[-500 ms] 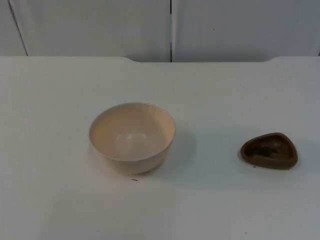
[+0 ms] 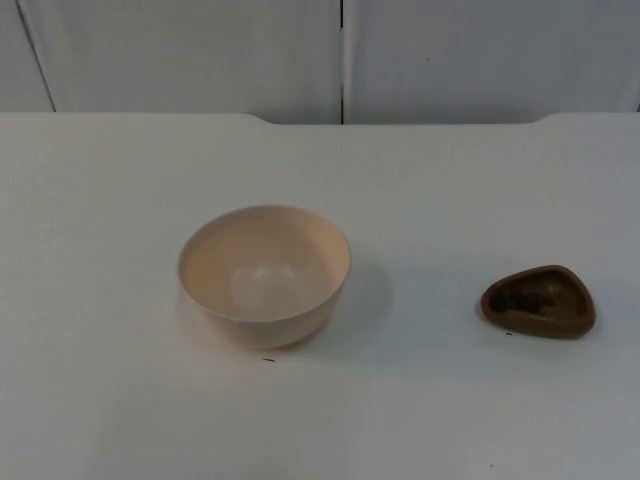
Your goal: Pick up the bowl with the left hand and pour the coffee beans from the cup into the bowl with the right hand.
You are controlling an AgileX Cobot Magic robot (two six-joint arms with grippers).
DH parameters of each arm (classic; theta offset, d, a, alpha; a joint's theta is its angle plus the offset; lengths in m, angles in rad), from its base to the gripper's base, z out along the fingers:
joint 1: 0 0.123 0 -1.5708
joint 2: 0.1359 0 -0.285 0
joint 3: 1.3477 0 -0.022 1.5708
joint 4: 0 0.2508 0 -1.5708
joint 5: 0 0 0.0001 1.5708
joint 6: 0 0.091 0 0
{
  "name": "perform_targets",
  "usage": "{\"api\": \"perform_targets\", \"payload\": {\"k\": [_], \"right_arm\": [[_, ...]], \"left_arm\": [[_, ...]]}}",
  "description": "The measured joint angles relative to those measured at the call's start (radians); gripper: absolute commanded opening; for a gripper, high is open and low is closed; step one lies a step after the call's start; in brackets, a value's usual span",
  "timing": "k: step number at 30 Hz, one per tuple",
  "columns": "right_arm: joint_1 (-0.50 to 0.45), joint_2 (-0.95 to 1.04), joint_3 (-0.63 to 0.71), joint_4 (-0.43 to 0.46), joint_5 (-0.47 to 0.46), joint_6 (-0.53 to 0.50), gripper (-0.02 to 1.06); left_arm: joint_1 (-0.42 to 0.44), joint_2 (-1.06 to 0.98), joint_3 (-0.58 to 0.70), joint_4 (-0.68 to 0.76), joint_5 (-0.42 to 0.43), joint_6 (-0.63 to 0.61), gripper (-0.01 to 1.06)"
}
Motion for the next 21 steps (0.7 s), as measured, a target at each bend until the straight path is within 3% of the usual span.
{"api": "perform_targets", "payload": {"k": [21], "right_arm": [[0.0,0.0,0.0,0.0,0.0,0.0,1.05]], "left_arm": [[0.0,0.324,-0.148,-0.083,-0.043,-0.022,1.05]]}}
